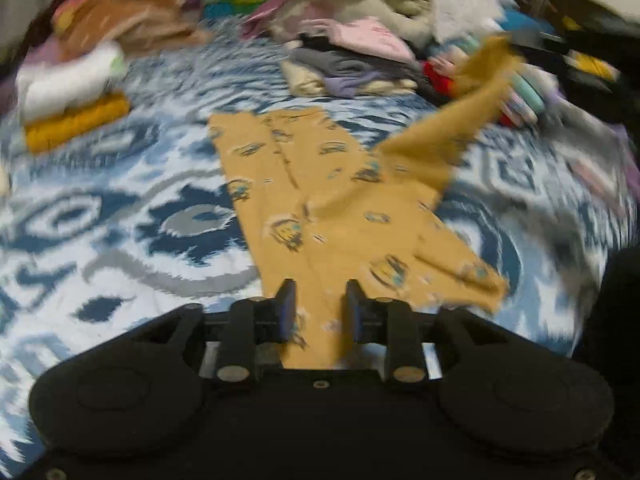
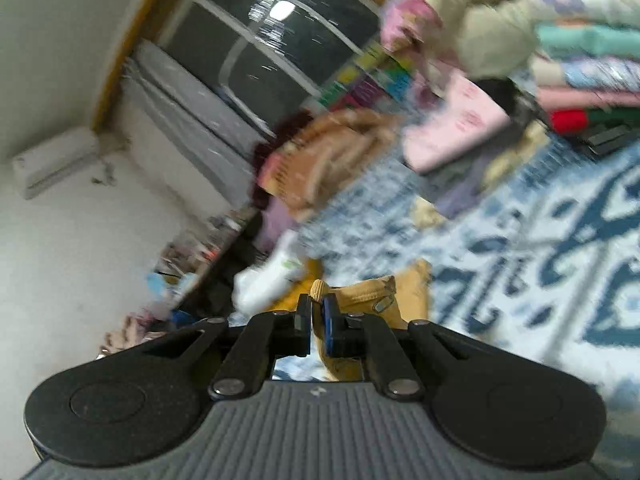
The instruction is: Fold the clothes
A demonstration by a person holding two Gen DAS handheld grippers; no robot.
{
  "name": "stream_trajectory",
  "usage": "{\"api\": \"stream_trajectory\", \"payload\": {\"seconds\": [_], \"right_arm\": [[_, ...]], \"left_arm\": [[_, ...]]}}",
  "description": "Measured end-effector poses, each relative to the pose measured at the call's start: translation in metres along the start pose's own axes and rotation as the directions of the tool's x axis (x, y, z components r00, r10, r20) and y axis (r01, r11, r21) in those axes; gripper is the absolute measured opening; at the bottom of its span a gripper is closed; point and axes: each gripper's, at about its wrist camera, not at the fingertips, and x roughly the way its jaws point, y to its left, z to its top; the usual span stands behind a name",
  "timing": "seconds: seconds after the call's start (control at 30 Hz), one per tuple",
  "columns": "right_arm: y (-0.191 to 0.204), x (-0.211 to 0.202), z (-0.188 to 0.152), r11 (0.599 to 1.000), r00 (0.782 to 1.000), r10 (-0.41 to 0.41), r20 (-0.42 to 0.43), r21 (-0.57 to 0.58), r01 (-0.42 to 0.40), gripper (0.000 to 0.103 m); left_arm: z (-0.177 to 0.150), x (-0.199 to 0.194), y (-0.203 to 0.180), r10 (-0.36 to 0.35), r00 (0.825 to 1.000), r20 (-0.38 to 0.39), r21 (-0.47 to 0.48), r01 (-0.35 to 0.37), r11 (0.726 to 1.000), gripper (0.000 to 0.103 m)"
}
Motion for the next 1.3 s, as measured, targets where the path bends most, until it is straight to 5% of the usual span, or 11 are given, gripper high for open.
{"api": "stream_trajectory", "payload": {"seconds": [0.13,0.33,0.43,0.6,0.8,0.93,1.07,1.3], "right_arm": [[-0.014,0.006,0.005,0.997,0.999,-0.035,-0.009,0.064,0.035,0.008],[-0.006,0.020,0.023,0.997,0.997,-0.073,-0.030,0.020,0.073,0.008],[0.001,0.028,0.032,0.996,0.995,-0.088,-0.044,-0.018,0.087,0.008],[0.014,0.035,0.034,0.993,0.993,-0.100,-0.063,-0.064,0.096,0.008],[0.022,0.039,0.036,0.991,0.992,-0.113,-0.063,-0.083,0.107,0.008],[0.025,0.030,0.042,0.993,0.995,-0.097,-0.031,-0.077,0.094,0.008],[0.008,0.014,0.039,0.990,0.993,-0.118,0.007,-0.079,0.118,0.008],[-0.060,0.022,0.005,0.949,0.945,-0.314,-0.090,-0.062,0.309,0.008]], "left_arm": [[-0.011,-0.007,-0.030,0.052,0.998,0.045,0.183,-0.060,0.981,0.043],[-0.024,0.008,-0.061,0.136,0.990,0.033,0.426,-0.137,0.894,0.043],[-0.027,0.017,-0.061,0.181,0.983,0.030,0.453,-0.174,0.874,0.024],[-0.022,0.008,-0.047,0.116,0.993,0.026,0.368,-0.118,0.922,0.010],[-0.014,-0.001,-0.015,-0.010,0.999,0.031,0.131,0.005,0.991,0.004],[-0.011,-0.016,-0.014,-0.025,0.998,0.061,0.120,0.018,0.993,0.003],[-0.019,-0.007,-0.019,-0.026,1.000,0.000,0.176,0.025,0.984,0.003],[-0.024,0.002,-0.023,-0.023,0.998,-0.053,0.194,0.033,0.980,0.004]]}}
